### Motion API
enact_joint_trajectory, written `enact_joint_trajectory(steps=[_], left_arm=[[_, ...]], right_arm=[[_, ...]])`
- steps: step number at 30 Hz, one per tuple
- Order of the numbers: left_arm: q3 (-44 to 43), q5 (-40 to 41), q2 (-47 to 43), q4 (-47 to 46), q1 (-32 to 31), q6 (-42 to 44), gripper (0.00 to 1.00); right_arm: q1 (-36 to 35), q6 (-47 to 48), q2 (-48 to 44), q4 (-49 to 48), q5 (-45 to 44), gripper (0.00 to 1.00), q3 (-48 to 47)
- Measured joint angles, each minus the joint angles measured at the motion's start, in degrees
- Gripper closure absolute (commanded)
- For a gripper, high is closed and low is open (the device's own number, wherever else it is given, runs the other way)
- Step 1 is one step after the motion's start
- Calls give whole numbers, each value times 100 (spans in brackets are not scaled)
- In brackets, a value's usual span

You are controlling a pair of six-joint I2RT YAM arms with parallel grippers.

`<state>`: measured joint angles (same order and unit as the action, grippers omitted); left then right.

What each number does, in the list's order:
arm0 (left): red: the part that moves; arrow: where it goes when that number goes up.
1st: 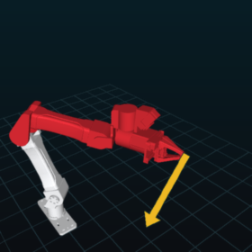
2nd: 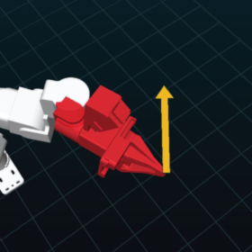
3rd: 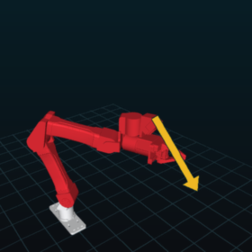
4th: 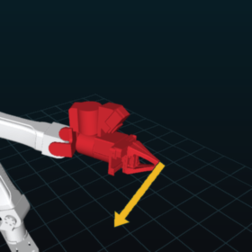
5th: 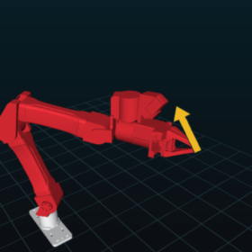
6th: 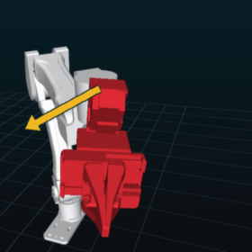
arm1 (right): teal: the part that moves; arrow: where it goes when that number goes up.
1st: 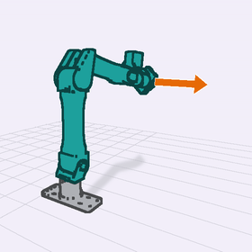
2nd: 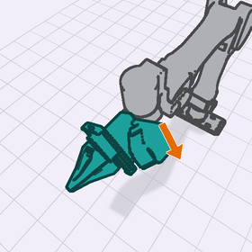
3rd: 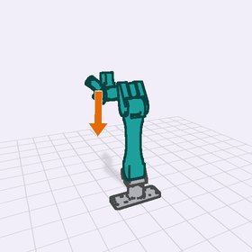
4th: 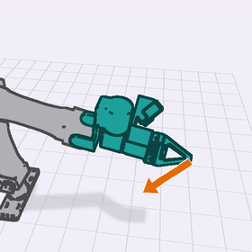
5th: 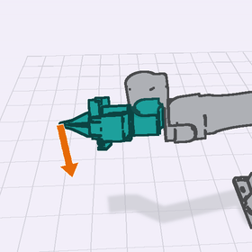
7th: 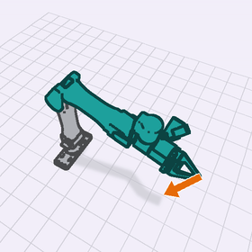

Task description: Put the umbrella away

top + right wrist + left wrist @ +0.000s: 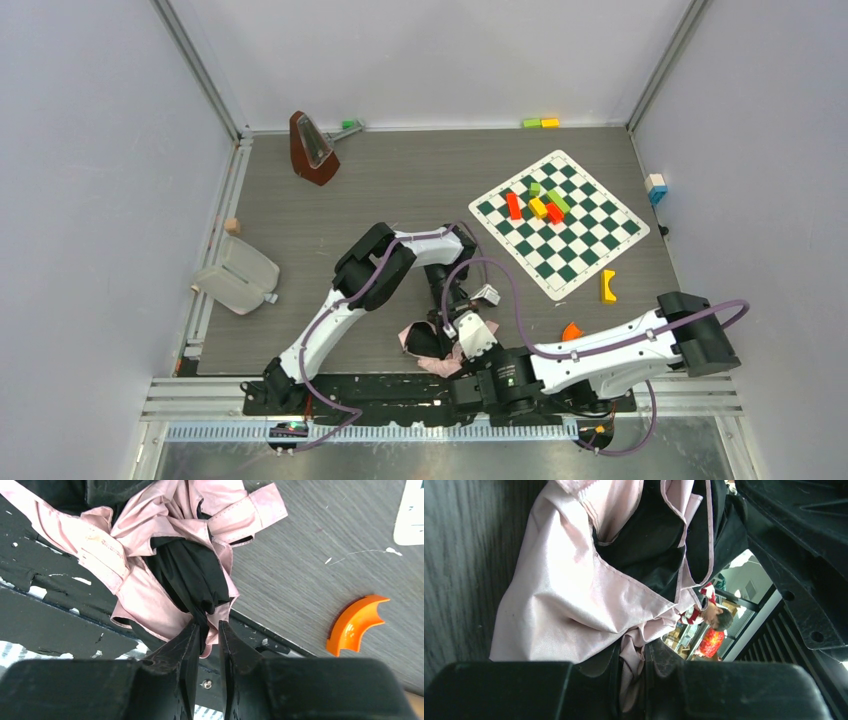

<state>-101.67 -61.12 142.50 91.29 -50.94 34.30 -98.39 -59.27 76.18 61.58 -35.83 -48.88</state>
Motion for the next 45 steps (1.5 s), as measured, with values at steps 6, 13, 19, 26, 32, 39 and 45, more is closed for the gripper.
enact_joint_trajectory(steps=[6,13,19,26,32,39,45], left_arm=[[0,22,0,0,-7,-61,100],[57,98,-24,-2,-66,-223,100],[166,345,-118,0,-66,-417,100],[173,439,-131,-15,-63,-599,100],[225,675,-280,-125,-61,-798,100],[345,774,-315,-341,-59,-1167,100],[664,1038,-643,-717,-129,-1609,100]], right_arm=[[87,-28,-361,-369,363,61,407],[140,-103,-1088,-391,713,48,636],[645,122,-3150,-367,957,44,651],[1902,1113,-4358,-1373,1309,57,973],[2092,1742,-3235,-3152,2380,73,1644],[2586,1204,-3838,-3794,2850,44,3136],[3534,892,-5928,-2131,2844,25,2629]])
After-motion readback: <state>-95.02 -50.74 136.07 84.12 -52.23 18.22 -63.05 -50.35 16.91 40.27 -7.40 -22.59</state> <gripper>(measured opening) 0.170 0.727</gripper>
